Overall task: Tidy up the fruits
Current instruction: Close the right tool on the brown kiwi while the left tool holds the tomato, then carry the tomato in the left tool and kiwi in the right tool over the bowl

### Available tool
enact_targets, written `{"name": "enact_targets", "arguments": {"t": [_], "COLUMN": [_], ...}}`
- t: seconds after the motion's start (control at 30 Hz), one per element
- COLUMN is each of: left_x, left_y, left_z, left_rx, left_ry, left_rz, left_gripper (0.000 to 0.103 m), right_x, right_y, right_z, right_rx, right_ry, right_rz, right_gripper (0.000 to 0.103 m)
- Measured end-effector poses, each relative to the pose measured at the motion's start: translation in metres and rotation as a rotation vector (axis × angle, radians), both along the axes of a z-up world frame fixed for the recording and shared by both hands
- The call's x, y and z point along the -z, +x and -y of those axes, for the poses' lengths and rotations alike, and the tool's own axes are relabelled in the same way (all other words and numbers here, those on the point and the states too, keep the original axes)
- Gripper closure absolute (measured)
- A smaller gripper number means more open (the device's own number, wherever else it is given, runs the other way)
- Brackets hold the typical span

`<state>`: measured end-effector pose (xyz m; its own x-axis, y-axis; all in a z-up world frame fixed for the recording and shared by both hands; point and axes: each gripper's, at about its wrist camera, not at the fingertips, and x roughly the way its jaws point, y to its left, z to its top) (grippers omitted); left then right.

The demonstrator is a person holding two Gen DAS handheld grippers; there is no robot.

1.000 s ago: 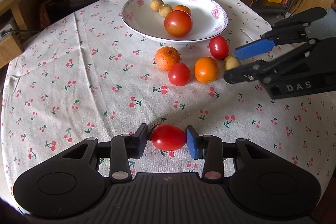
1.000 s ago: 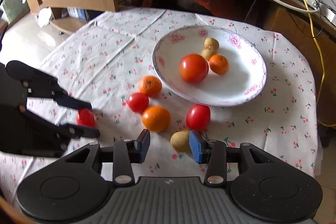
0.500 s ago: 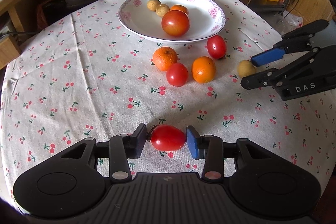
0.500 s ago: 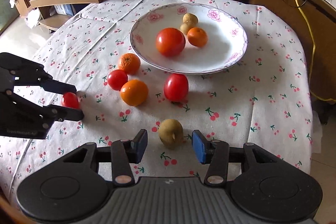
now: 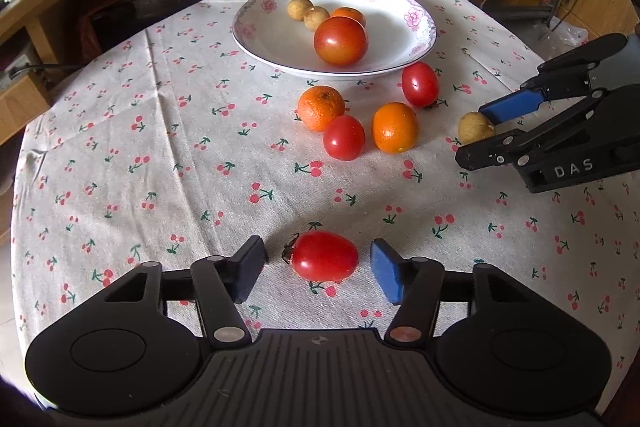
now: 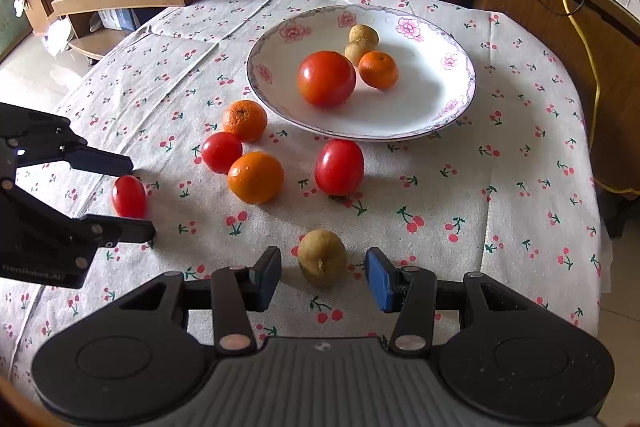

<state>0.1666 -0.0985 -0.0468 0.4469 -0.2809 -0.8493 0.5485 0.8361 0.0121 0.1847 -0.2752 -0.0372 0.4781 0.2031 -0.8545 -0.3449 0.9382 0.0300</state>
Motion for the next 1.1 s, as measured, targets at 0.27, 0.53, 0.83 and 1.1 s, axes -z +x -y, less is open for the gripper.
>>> {"name": "enact_targets", "arguments": {"t": [0.27, 0.53, 0.83, 1.1], "left_x": [-0.003, -0.006, -0.019, -0.031], "left_y": [-0.006, -0.004, 0.001, 0.013], "left_z": [0.005, 0.012, 0.021, 0.027], "left_rx": [-0.026, -0.028, -0.026, -0.053], "left_ry": [-0.004, -0.008, -0.038, -0.056], "left_rz": [-0.008, -0.015, 0.015, 0.049], "left_gripper": [0.056, 0.057, 0.057, 0.057], "right_x": [-0.003, -0.009, -0.016, -0.030], "right_y": [-0.005, -0.009, -0.008, -0.009], "right_z": [0.002, 0.007, 0.003, 0.000], "right_rx": [0.023, 0.027, 0.019, 0.015], "right_ry": [-0.016, -0.003, 0.011, 0.036], "right_rz": [0.007, 0.031, 0.047, 0.085], "right_gripper": [0.076, 0.076, 0.076, 0.076]}}
